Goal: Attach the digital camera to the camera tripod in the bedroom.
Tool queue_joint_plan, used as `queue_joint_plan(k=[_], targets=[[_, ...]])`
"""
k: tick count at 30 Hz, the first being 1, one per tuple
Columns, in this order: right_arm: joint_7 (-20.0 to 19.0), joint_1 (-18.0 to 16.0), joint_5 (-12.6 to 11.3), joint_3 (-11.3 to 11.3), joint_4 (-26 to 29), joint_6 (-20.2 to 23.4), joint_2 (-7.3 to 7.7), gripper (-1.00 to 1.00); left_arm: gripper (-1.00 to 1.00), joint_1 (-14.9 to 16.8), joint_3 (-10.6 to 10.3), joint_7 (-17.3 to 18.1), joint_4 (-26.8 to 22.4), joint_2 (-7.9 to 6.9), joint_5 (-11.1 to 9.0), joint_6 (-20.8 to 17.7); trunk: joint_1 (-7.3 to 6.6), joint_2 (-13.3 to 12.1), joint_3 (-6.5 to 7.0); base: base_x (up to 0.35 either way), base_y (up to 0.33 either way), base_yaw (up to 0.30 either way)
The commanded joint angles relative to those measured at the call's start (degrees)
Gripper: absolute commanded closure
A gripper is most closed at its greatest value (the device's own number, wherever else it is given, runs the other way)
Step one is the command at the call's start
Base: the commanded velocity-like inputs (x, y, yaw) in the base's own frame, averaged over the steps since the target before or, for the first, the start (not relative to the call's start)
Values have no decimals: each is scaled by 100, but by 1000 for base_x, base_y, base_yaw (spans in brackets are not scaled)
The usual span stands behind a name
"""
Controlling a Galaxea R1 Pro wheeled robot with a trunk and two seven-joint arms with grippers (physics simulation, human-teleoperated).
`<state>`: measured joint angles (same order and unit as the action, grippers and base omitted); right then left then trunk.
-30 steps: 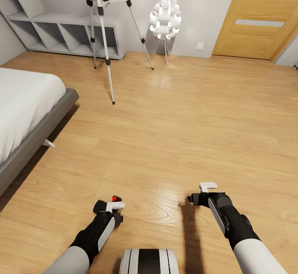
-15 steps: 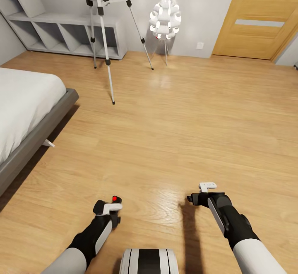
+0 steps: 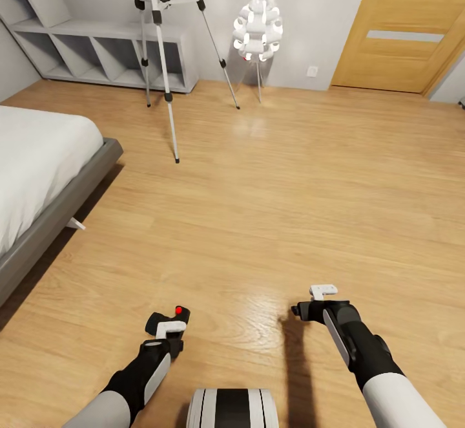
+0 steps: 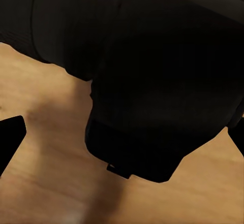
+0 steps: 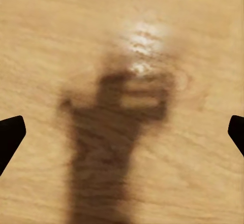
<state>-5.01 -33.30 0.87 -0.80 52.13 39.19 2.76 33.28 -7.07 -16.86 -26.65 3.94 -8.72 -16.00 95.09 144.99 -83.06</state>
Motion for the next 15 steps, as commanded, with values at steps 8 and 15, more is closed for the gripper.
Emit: queue_joint_plan(k=[8,15], targets=[[-10,-1,17,-11,7,28,-2,-100,-100,2,-55,-41,-61,0,-52,-26,-1,1,-4,0,0,0],[-9,-1,18,-9,7,28,4,-100,-100,3,-57,-41,-80,2,-43,-20,-1,1,-4,0,0,0]])
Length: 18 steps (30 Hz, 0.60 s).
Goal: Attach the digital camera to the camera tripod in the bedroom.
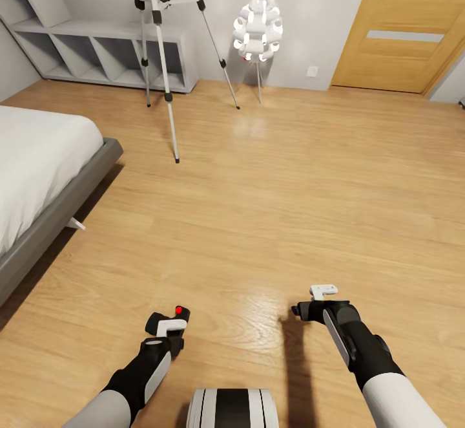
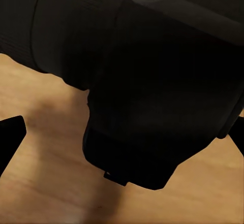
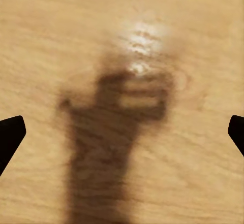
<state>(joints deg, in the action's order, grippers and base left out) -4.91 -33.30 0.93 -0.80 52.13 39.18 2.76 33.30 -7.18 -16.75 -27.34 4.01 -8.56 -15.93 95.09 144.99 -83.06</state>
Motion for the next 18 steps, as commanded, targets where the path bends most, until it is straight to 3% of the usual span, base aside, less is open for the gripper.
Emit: queue_joint_plan(k=[1,13,18], targets=[[-19,-1,12,-8,7,24,4,-100,-100,1,-47,-52,-12,-5,-60,-24,-1,1,-4,0,0,0],[-22,-1,12,-8,7,24,5,-100,-100,1,-42,-72,-3,18,-59,-8,-1,1,-4,0,0,0],[-27,-1,12,-6,7,27,5,-100,-100,1,-58,-74,48,22,-59,-20,-1,1,-4,111,0,0]])
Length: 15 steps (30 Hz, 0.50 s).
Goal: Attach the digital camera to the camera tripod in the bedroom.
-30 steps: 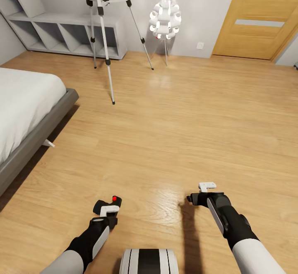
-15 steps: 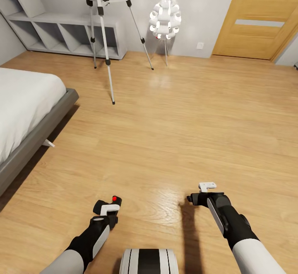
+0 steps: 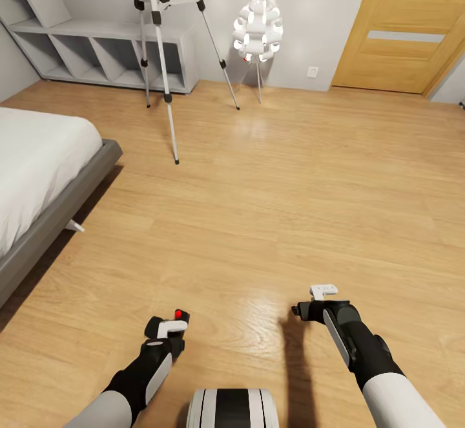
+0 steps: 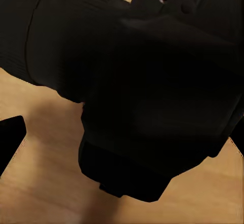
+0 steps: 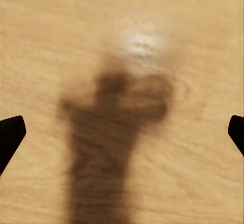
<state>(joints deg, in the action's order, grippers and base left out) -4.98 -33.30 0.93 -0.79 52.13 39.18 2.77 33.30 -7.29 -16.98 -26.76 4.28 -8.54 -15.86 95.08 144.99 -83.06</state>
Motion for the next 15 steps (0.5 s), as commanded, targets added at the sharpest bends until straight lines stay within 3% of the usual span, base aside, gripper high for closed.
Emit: queue_joint_plan(k=[1,15], targets=[[-20,-1,12,-8,7,28,4,-100,-100,1,-55,-51,-9,-6,-60,-28,0,1,-4,74,0,0],[-20,-1,12,-9,7,28,4,-100,-100,1,-336,-43,3,-5,-60,-15,0,1,-4,18,0,0]])
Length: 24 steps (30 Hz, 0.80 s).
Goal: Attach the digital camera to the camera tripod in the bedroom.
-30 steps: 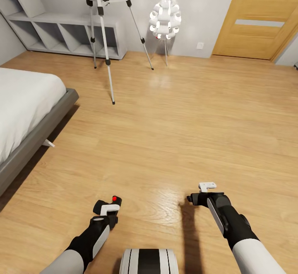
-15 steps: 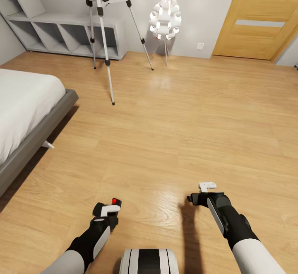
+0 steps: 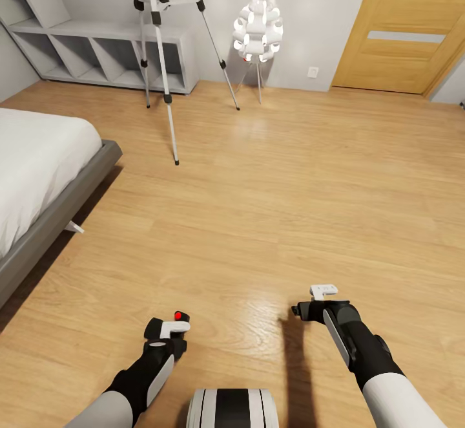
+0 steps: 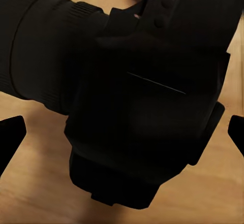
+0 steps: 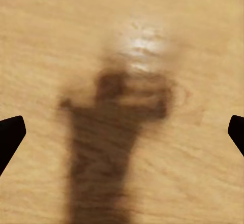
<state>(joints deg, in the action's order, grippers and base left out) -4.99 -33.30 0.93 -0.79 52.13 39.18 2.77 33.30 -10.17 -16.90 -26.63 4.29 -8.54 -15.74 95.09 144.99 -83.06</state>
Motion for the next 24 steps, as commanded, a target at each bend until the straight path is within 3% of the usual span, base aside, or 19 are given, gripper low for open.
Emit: queue_joint_plan(k=[1,9,10,24], targets=[[-20,-1,12,-8,7,28,4,-100,-100,1,-54,-49,-10,-6,-60,-26,-1,1,-4,2,0,0],[-20,-1,12,-9,7,27,4,-100,-100,1,-79,-42,0,-7,-60,-29,-1,1,-4,0,0,0],[-20,-1,12,-9,7,27,4,-100,100,1,-79,-40,1,-7,-62,-35,-1,1,-4,0,0,0],[-28,-1,12,-7,7,28,4,-100,100,1,-81,-32,8,-9,-68,-28,-1,1,-4,0,0,0]])
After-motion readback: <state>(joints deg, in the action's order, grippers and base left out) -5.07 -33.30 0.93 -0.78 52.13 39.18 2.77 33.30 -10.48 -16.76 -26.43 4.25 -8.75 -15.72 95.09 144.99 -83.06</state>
